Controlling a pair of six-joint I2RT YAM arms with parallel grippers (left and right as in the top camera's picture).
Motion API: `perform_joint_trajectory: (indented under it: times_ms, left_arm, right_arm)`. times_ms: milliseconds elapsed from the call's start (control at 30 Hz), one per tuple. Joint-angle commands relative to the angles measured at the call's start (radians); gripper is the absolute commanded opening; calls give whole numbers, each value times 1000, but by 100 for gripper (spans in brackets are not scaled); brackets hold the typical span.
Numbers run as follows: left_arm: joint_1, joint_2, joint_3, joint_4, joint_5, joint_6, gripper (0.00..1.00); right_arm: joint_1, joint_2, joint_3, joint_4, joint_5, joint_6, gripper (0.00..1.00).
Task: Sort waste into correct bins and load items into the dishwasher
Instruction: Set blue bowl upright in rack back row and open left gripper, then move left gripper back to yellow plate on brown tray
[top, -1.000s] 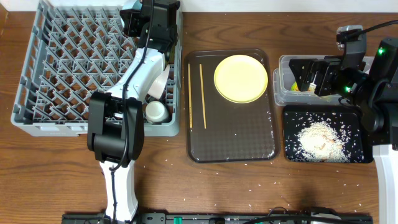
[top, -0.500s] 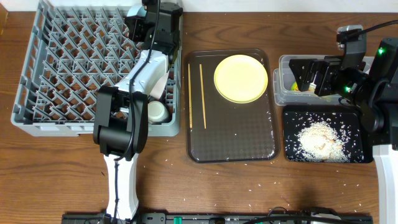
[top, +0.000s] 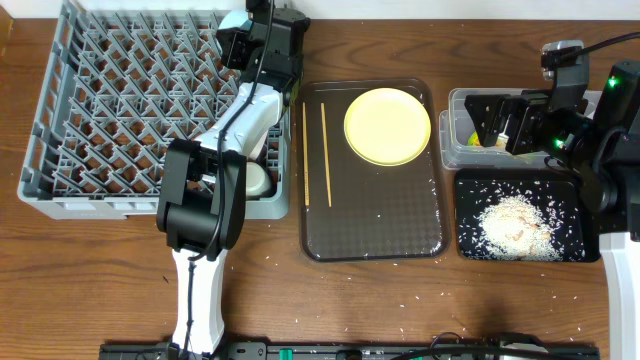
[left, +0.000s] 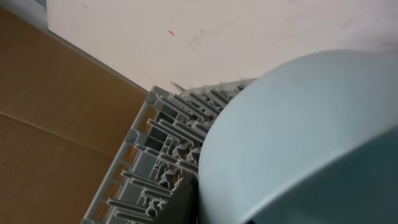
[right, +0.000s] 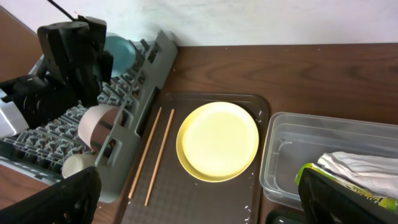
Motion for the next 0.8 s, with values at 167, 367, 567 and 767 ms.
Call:
perform_joint_trajectory:
  times_ms: [167, 367, 567, 767]
  left_arm:
    - [-37, 13, -5, -126, 13, -33, 17]
    - [-92, 13, -4, -181, 53, -62, 37]
    - [-98, 13, -4, -259, 265, -82, 58]
    - [-97, -15, 6, -269, 306, -80, 68]
  right_arm:
    - [-5, 0, 8, 0, 3, -13, 99]
    - [-5, 0, 8, 0, 3, -13, 99]
    - [-5, 0, 8, 0, 3, -13, 99]
    - [-5, 0, 8, 0, 3, -13, 99]
